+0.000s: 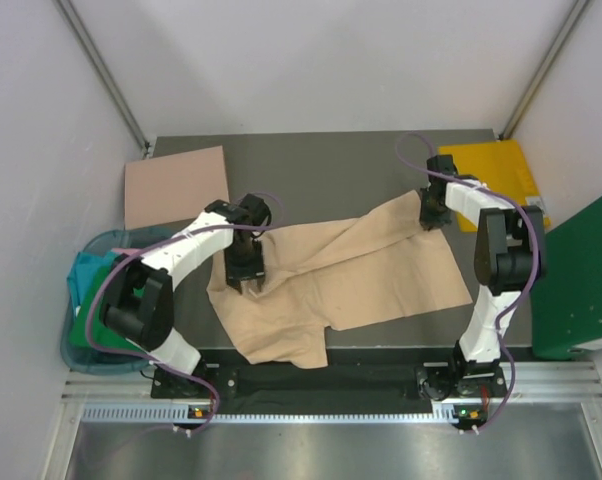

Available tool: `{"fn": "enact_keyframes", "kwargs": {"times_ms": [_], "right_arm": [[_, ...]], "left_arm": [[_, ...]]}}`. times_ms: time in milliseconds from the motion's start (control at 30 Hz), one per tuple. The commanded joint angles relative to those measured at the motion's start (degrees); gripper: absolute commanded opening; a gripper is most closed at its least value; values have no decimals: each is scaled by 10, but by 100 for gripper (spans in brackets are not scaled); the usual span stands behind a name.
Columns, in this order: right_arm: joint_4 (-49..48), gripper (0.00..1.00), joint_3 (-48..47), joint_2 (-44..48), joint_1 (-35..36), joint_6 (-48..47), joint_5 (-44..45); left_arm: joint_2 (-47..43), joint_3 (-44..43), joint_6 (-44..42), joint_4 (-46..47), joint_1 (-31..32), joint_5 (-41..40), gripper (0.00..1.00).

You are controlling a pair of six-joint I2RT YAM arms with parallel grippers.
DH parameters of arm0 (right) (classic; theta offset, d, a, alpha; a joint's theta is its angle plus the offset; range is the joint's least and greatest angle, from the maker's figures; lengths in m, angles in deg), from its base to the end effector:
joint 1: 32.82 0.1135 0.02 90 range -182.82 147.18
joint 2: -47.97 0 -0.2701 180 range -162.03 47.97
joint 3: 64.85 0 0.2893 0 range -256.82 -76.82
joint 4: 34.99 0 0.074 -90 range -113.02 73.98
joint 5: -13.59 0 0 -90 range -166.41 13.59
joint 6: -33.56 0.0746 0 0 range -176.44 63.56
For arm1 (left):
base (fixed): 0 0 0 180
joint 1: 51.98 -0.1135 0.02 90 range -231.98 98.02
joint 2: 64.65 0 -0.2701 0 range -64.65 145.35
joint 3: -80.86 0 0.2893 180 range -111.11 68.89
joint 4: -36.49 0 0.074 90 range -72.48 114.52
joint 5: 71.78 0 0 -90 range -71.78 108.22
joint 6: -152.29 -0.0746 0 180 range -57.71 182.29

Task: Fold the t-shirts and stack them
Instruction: Fold the flattened tshirt in 1/3 of the way

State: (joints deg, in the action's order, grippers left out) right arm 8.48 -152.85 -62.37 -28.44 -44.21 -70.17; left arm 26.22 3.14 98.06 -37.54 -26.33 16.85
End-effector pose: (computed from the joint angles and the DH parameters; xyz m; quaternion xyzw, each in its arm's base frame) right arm 0.4415 0.0257 0.1216 0.0782 0.9733 -0.0224 0.2147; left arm 0.2830 -0.1339 0.1694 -0.0885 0.9957 -0.0023 0.0273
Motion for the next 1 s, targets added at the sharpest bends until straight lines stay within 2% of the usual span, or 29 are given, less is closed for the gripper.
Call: {"fn": "enact_keyframes", "kwargs": {"times_ms": [0,33,67,100,200,367,467,500,533,600,633,833,900,933,967], "right_arm": [[44,24,-36,-13,-4,-5,61],[58,30,-41,-8,-4,-10,61],[65,45,-48,-3,-5,-12,62],[66,70,-47,6,-5,-12,60],[52,96,-40,53,-4,-13,61],[42,96,-49,86,-4,-15,61],[53,96,-66,69,-4,-15,58],[57,96,-68,63,-5,-15,56],[57,95,-69,62,-4,-13,56],[55,95,-67,62,-5,-14,51],[55,95,-68,62,-4,-15,50],[49,95,-56,68,-4,-18,39],[49,95,-56,66,-5,-18,34],[49,94,-55,65,-4,-19,32],[48,94,-54,65,-4,-17,28]], "left_arm": [[-21,-15,-1,-49,33,19,79],[-27,-22,0,-57,47,-21,98],[-36,-31,-1,-54,51,-28,99],[-56,-33,-2,-49,51,-34,99],[-69,-37,-8,-2,52,-50,99],[0,-61,-14,39,52,-48,99],[52,-73,-22,63,52,-60,90],[78,-79,-23,64,52,-61,82],[91,-85,-25,65,52,-63,77],[121,-100,-25,64,52,-71,61],[127,-104,-19,63,52,-75,49],[134,-104,-4,57,52,-103,46],[130,-100,-1,56,51,-105,31],[128,-94,3,53,52,-108,19],[122,-91,4,49,52,-110,0]]}}
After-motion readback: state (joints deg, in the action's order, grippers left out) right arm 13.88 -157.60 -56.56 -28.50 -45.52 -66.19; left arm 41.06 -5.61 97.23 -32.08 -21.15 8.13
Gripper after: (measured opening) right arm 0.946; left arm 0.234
